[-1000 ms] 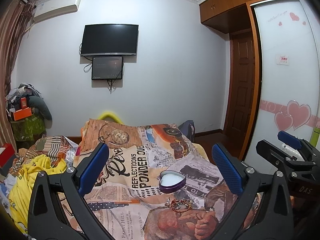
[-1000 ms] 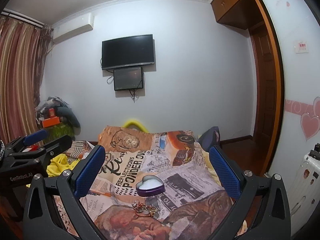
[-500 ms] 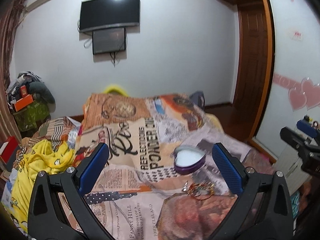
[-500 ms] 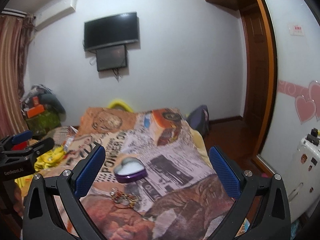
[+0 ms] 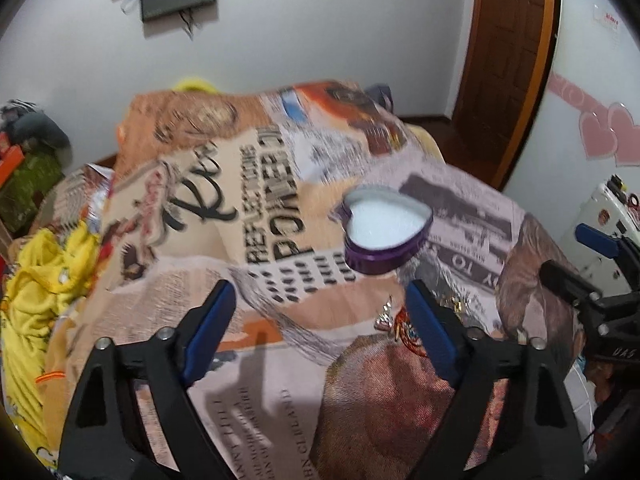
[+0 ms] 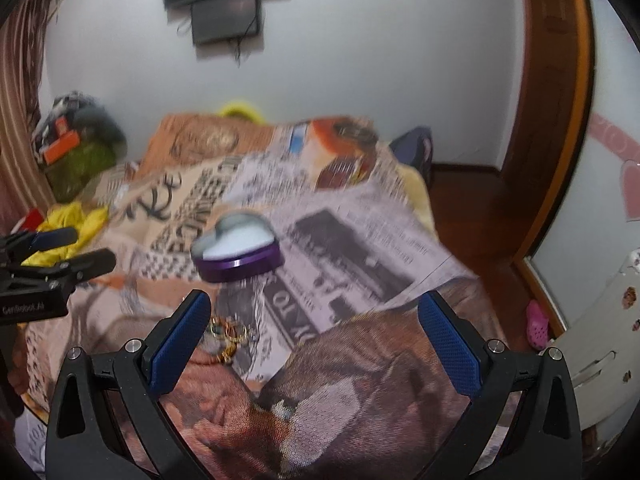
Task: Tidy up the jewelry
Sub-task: 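Move the right gripper down to the jewelry pile beside the purple tin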
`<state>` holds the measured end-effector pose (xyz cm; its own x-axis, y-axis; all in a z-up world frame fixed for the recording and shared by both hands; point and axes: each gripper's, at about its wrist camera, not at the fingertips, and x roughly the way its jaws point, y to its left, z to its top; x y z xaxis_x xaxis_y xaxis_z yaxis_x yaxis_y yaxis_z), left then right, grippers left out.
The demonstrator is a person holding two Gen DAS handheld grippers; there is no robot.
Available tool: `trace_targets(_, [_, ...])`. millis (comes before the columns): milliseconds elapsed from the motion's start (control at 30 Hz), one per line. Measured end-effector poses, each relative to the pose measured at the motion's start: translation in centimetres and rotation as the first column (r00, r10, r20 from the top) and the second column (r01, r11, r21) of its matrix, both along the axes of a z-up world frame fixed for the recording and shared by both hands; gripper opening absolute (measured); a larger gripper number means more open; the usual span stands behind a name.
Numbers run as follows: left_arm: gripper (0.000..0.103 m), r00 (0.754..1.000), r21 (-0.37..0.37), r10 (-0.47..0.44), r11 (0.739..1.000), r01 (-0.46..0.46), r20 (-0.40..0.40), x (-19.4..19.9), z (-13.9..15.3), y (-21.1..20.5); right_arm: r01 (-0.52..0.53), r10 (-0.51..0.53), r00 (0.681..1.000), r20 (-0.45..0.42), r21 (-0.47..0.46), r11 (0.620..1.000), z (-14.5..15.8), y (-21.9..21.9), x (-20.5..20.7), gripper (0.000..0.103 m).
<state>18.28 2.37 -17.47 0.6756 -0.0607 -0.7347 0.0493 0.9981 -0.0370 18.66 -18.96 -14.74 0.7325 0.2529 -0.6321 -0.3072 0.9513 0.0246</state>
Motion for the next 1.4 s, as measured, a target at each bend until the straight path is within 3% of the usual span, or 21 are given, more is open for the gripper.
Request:
trace_targets(167, [0.066, 0.995, -0.011, -0.045, 0.999, 0.044, -0.086, 1.6, -2.3, -0.6, -0.025, 0.024, 0.998, -0.062, -0.023, 0.999, -2.5, 0.7, 1.4, 0.095])
trace_targets(333, [0.054, 0.985, -0.041, -0.078, 0.997, 0.072, -0.151, 2.4, -4.0, -0.6, -0.088, 0.083, 0.984, -0.155, -0.027, 0.996, -4.7, 1.6, 2.4, 0.067])
trace_targets(633, [0.051, 0.974, -0.059, -0.147, 0.989, 0.139, -0.17, 2.0, -5.1, -1.5, -0.159, 0.15, 0.967, -0.205, -0.026, 0.987, -6.1, 2.8, 3.0, 0.039])
trace_targets(833, [0.035, 0.966, -0.061, -0.169, 0.985, 0.16, -0.194, 2.6, -6.1, -2.2, -0.182, 0.171, 0.963, -0.207, -0.034, 0.983, -6.4, 3.3, 3.3, 0.032])
trace_targets(1100, [0.031, 0.965, -0.063, -0.18, 0.983, 0.171, -0.189, 3.1, -6.4, -2.6, -0.207, 0.199, 0.958, -0.208, -0.021, 0.978, -6.5, 3.9, 3.7, 0.027])
trace_targets(1233, [0.023, 0.966, -0.079, -0.18, 0.983, 0.168, -0.185, 3.5, -6.6, -2.6, -0.233, 0.224, 0.951, -0.214, -0.015, 0.972, -6.8, 4.5, 3.8, 0.012])
trace_targets(1333, [0.013, 0.967, -0.095, -0.175, 0.983, 0.16, -0.183, 3.7, -6.7, -2.5, -0.24, 0.232, 0.949, -0.212, -0.011, 0.971, -6.9, 4.8, 3.6, 0.012])
trace_targets(1400, [0.013, 0.968, -0.106, -0.175, 0.982, 0.157, -0.18, 3.7, -6.7, -2.4, -0.241, 0.237, 0.947, -0.216, 0.006, 0.97, -6.9, 4.7, 3.6, 0.012])
